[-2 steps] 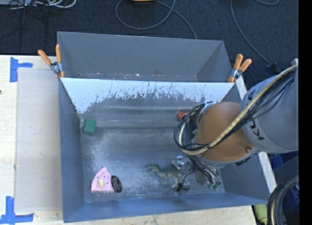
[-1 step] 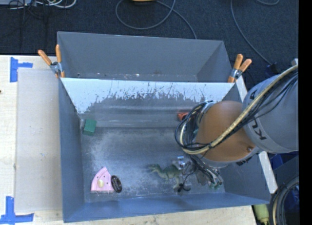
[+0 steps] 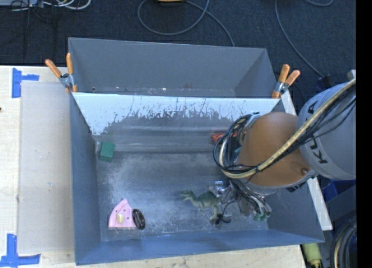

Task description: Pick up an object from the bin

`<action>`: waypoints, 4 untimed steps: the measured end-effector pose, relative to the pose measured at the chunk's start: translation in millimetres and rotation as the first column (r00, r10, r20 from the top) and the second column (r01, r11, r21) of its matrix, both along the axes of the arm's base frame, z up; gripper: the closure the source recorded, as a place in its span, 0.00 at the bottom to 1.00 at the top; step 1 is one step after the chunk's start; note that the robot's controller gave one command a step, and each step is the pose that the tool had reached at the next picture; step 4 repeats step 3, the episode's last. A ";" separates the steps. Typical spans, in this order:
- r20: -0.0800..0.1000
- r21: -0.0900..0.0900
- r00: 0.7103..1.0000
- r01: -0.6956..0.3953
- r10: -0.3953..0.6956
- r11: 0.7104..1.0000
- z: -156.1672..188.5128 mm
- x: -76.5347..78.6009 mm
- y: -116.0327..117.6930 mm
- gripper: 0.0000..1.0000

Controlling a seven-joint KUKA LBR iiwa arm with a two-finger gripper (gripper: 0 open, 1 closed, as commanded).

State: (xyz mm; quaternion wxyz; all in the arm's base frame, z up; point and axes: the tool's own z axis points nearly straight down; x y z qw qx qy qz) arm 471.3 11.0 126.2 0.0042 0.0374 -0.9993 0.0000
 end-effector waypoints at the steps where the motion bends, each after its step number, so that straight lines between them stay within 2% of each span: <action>1: 0.005 0.000 1.000 0.000 0.000 1.000 7.6 1.7 0.1 1.00; 4: -0.004 0.000 1.000 0.000 0.000 1.000 18.8 -0.1 0.4 1.00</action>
Offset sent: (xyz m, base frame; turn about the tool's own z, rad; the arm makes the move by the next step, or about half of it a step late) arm -0.0003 0.0001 0.0043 0.0000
